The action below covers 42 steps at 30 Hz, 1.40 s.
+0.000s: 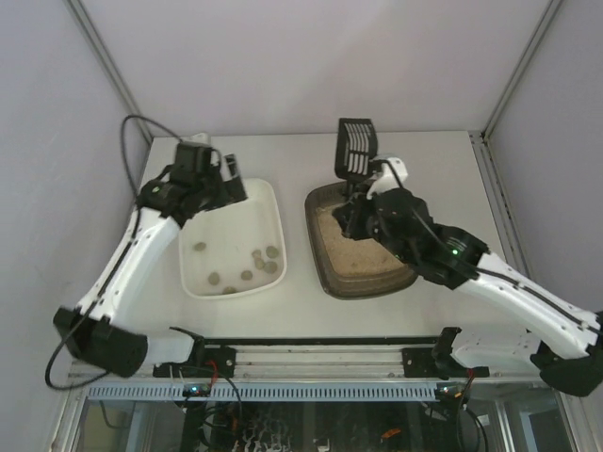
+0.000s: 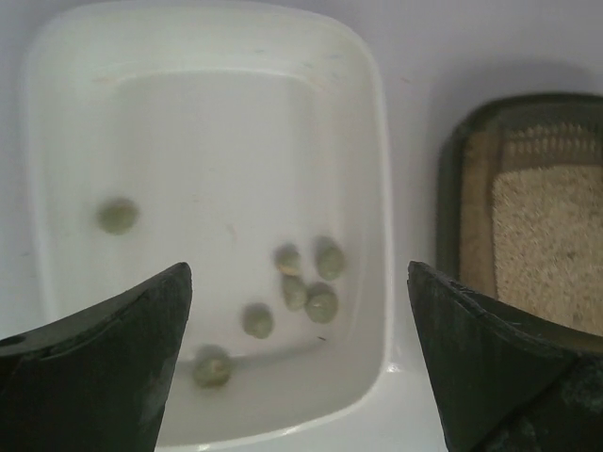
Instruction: Clean the litter box
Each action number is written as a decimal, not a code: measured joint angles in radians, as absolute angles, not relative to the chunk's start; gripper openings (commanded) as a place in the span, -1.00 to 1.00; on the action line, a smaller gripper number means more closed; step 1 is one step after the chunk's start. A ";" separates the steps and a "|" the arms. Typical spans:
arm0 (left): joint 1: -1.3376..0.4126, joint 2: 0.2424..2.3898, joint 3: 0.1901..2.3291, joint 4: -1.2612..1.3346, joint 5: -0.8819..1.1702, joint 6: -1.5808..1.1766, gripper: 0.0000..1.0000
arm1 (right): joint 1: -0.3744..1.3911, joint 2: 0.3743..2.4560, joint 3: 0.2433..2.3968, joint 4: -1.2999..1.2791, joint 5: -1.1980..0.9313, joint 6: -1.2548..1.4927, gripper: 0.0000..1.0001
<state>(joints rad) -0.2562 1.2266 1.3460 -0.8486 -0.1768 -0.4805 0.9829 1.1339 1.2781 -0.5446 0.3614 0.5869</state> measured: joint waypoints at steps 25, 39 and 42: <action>-0.809 1.935 1.771 -0.987 -0.280 -0.745 0.79 | 0.562 0.712 0.857 -0.784 0.194 0.708 -1.00; -0.682 1.954 1.809 -0.963 -0.168 -0.710 0.83 | 0.371 1.227 0.865 -0.620 -0.368 0.611 -1.00; -0.580 1.904 1.813 -0.958 -0.149 -0.703 0.83 | 0.369 1.338 0.882 -0.595 -0.450 0.608 -1.00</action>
